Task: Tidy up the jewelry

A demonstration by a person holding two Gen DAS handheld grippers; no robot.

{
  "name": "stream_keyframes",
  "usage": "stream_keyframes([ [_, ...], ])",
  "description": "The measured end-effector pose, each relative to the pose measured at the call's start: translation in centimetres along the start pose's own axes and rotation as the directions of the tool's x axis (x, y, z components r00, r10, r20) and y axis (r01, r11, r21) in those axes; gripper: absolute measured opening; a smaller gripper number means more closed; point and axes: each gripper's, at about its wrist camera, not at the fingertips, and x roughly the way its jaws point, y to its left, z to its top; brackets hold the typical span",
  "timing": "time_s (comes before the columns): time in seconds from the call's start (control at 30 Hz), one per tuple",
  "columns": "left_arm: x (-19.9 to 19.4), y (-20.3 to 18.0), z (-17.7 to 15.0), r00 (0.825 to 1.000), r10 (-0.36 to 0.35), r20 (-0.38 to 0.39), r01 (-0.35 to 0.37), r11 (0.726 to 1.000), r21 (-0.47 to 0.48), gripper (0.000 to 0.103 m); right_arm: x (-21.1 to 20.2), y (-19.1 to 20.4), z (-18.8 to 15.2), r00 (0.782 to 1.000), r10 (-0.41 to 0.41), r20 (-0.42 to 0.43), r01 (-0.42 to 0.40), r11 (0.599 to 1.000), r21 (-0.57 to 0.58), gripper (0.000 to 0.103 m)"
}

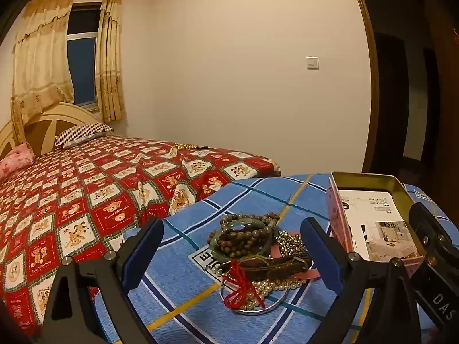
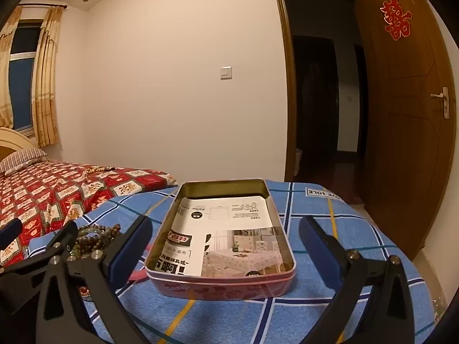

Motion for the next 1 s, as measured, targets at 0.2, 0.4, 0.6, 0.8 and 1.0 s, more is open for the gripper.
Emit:
stream_keyframes([
  [0.2, 1.0, -0.5, -0.3, 0.999, -0.009, -0.041, 0.010, 1.000, 0.006, 0.096, 0.0, 0.1, 0.0, 1.000, -0.010, -0.006, 0.010, 1.000, -0.021, 0.103],
  [0.4, 0.9, 0.2, -0.1, 0.999, -0.022, -0.040, 0.023, 1.000, 0.003, 0.096, 0.0, -0.2, -0.1, 1.000, -0.010, -0.010, 0.010, 1.000, -0.011, 0.103],
  [0.6, 0.8, 0.1, -0.2, 0.999, -0.021, -0.039, 0.021, 1.000, 0.004, 0.096, -0.1, -0.2, 0.0, 1.000, -0.011, -0.009, 0.011, 1.000, -0.009, 0.103],
  [0.8, 0.8, 0.0, -0.1, 0.999, -0.021, -0.039, 0.021, 1.000, 0.003, 0.096, -0.2, -0.2, 0.1, 1.000, -0.011, -0.009, 0.011, 1.000, -0.012, 0.103],
  [1.0, 0.8, 0.0, -0.1, 0.999, -0.022, -0.040, 0.022, 1.000, 0.002, 0.096, -0.1, -0.3, 0.2, 1.000, -0.016, -0.008, 0.016, 1.000, -0.002, 0.103],
])
